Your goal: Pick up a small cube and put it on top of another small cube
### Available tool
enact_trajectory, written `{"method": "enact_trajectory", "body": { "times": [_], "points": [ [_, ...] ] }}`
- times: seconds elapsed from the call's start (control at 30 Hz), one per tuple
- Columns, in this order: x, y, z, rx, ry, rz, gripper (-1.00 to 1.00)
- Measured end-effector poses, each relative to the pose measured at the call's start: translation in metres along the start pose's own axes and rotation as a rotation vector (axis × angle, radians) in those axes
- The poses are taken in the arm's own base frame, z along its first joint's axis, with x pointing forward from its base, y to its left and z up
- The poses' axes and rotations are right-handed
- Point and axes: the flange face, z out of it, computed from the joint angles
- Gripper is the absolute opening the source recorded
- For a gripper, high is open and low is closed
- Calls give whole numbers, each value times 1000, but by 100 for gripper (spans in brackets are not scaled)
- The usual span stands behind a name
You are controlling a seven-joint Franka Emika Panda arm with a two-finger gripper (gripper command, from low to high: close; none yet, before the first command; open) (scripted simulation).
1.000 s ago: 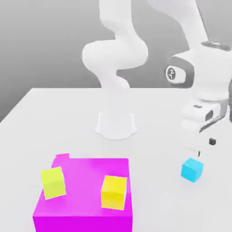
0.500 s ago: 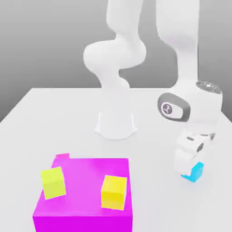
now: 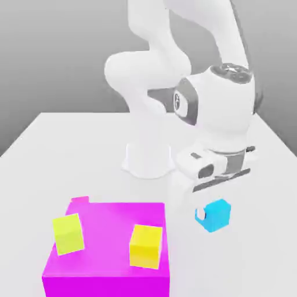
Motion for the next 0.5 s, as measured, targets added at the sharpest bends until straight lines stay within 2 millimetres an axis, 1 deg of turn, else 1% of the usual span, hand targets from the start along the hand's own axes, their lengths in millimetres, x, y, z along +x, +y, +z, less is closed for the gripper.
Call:
{"method": "enact_trajectory", "body": {
  "times": [0.07,0.13,0.2,0.23,0.27,0.3,0.37,0.4,0.5],
  "points": [
    [35,45,-18,0,-2,88,-100],
    [64,97,-37,2,-4,180,-100],
    [85,150,-56,5,-8,266,-100],
    [92,174,-63,7,-11,302,-100],
    [95,184,-58,9,-12,315,-100],
    [97,186,-48,11,-13,316,-100],
    [97,188,-21,10,-12,317,-100],
    [97,189,-12,9,-12,317,100],
    [97,188,-12,9,-12,317,100]
  ]
}}
